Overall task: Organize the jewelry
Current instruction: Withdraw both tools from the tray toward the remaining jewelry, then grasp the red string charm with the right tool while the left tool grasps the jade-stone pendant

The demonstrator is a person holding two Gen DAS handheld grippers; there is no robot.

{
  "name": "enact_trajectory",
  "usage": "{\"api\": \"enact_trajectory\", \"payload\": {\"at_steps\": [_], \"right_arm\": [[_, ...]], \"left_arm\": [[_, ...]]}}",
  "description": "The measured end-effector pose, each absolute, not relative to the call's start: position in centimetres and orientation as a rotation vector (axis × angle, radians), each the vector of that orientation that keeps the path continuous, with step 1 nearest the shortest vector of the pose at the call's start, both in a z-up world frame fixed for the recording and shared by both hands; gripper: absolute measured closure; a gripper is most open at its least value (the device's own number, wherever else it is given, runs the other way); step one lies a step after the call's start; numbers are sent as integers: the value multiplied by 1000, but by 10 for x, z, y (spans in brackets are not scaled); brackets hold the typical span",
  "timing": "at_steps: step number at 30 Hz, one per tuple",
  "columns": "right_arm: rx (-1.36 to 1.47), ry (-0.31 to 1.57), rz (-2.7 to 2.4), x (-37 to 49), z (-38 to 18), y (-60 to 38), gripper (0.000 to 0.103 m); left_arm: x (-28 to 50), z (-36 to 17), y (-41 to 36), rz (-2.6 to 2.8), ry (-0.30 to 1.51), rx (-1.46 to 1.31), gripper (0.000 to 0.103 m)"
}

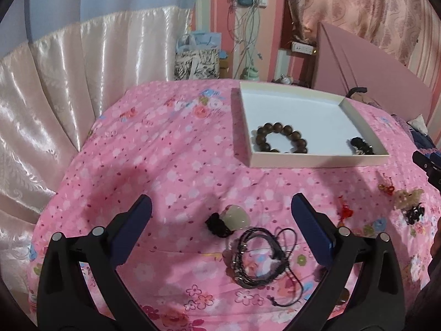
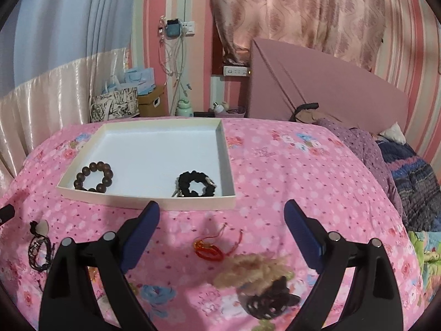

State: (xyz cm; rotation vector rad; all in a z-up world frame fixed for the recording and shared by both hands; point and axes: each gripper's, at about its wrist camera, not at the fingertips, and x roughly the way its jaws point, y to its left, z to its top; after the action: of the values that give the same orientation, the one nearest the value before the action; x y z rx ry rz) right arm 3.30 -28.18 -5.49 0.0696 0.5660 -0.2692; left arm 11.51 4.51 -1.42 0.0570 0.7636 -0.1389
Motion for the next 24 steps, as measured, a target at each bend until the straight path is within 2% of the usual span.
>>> {"api": "enact_trajectory", "payload": {"at_steps": [12,20,24], "right_arm": [[65,668,-268,52,-96,-282,12],[51,739,-298,56,-119,-288,12],[73,749,-299,55,-123,-292,12]], "left_arm": [[141,-56,50,-106,847,59,6],[151,-75,67,-146,925,-3,34],[150,-80,58,-172,929,38,44]]}}
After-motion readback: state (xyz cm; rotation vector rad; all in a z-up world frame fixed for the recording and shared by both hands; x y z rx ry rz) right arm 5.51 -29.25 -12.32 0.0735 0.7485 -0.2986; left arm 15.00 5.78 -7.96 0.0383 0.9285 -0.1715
